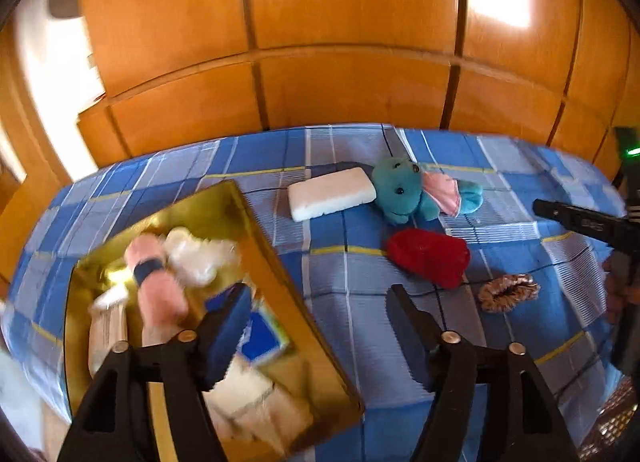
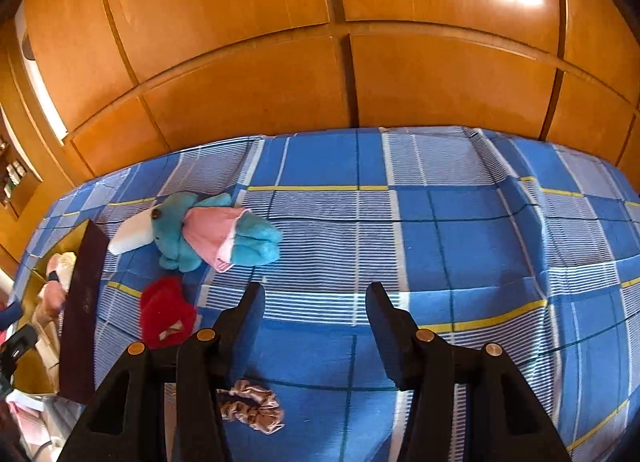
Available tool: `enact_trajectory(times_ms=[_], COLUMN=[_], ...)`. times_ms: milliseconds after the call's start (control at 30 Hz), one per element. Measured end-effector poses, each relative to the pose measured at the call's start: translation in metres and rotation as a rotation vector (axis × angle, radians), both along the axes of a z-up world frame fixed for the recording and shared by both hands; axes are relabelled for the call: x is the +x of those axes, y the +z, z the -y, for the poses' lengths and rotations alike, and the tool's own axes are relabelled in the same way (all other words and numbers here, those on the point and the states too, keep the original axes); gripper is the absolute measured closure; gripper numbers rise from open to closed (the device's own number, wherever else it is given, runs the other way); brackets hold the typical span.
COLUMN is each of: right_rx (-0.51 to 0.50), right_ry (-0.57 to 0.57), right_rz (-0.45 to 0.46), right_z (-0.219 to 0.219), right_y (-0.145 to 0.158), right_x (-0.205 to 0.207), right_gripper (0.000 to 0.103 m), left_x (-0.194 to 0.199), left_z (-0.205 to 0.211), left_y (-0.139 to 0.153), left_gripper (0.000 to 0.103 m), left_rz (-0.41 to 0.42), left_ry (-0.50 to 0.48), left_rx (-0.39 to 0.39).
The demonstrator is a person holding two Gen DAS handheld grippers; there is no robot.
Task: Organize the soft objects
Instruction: 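Reach the left tool down and grasp the white rectangular sponge, then lift the white sponge with the left tool and carry it toward the tray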
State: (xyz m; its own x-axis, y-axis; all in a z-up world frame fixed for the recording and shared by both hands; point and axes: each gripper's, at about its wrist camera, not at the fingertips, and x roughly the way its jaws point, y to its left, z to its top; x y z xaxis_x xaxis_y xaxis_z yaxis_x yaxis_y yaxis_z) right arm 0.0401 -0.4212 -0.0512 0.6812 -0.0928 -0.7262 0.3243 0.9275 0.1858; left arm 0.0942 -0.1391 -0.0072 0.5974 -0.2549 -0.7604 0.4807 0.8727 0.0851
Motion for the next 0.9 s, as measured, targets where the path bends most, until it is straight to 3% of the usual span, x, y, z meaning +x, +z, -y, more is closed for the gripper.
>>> enact_trajectory(times_ms=[100,267,467,700,900], right_rx=[0.013,0.061,0.088,0.095,0.112], right_ry=[0.009,0.004,-0.003,0.000,0.007], right_rz=[0.009,0.017,0.009,-0.008,-0.018], right_z=[0.000,0.004,0.009,0.010,0.009], right_y=[0.002,0.003,0.002,0.001,-0.002], right_x=[-0.001,0.000,0.000,0.003,0.005], right_gripper=[0.050,0.050,0.050,0.050,0.050], left_x=[0.024,0.064,0.111,0.150,0.173], left_z=[0.024,0.050,0.081,0.102,0.114], left_y=[-0.005,-0.019,-0.048,-0.062,-0.067], left_gripper=[0.020,0.020,0.013,0.009,0.009], left_rz=[-0.004,-0.016,-0.071,-0.117,-0.126], left_ry=[-0.055,-0.083,-0.192,-0.279,-0.336], left_rx=[0.080,0.165,0.287,0.325,0.300])
